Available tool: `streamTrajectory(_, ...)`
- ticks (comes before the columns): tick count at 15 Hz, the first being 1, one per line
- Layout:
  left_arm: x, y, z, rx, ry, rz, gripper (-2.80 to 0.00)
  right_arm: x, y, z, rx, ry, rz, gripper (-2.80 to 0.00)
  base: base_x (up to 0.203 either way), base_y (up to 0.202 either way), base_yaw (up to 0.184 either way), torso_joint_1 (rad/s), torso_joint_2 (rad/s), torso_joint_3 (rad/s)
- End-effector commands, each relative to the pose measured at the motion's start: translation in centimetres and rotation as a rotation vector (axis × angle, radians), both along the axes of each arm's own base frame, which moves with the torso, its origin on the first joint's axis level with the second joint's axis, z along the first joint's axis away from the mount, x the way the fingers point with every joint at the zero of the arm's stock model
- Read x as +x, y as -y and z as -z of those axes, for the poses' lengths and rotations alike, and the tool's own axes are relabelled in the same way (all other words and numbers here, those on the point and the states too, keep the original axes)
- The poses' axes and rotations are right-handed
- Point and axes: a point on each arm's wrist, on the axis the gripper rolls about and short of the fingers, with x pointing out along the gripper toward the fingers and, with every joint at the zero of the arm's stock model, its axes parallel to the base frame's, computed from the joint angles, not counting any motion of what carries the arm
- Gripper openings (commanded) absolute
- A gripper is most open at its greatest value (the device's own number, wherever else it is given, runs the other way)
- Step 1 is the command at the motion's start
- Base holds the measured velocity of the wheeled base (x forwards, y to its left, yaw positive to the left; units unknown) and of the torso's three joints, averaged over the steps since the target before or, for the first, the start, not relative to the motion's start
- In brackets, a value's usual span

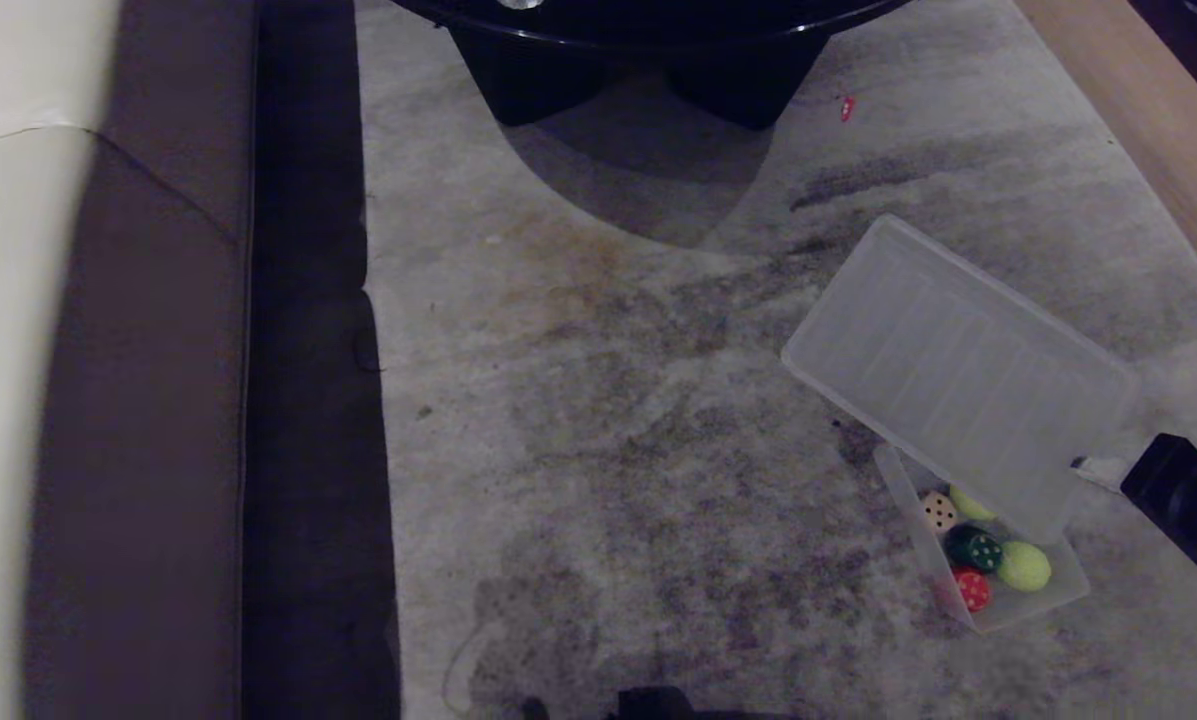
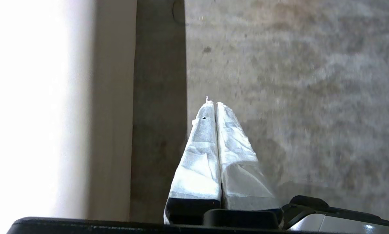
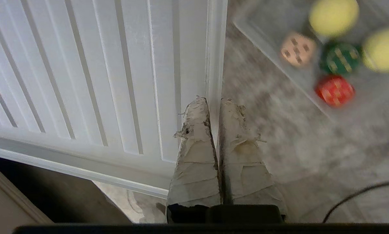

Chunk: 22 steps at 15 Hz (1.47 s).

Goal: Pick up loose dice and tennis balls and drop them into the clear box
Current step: Close the lid

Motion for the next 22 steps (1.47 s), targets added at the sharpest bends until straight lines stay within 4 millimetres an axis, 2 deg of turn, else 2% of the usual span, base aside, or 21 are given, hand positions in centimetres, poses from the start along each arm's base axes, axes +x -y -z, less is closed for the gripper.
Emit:
streamTrajectory(1,0.0,0.0,0.0,-0.001,-0.001,0.000,-2.80,0.0,0.0,0.0,0.004,0.003,-0.001,-2.80,-0.182,0.000,0.002,0.002,0.01,0.002)
streamTrajectory(6,0.0,0.0,0.0,-0.001,-0.001,0.000,-2.80,0.1,0.0,0.1,0.021,-0.006,0.008,-2.80,-0.171,0.000,-0.001,0.005,0.00,0.002)
streamTrajectory(10,0.0,0.0,0.0,0.000,-0.001,0.000,-2.80,0.5,0.4,0.4,0.057,-0.021,0.056,-2.80,-0.014,0.000,0.000,0.000,0.00,0.001)
streamTrajectory(14,0.0,0.0,0.0,-0.001,0.001,0.000,-2.80,1.8,1.3,0.4,0.151,-0.028,0.205,-2.80,0.000,0.000,0.000,0.000,0.00,0.000)
streamTrajectory(18,0.0,0.0,0.0,-0.001,0.000,0.000,-2.80,3.5,2.3,1.3,0.227,-0.046,0.329,-2.80,0.000,0.000,0.000,0.000,0.00,0.000)
streamTrajectory(22,0.0,0.0,0.0,-0.001,0.000,0.000,-2.80,5.5,3.4,3.5,0.251,-0.062,0.362,-2.80,0.000,0.000,0.000,0.000,0.00,0.000)
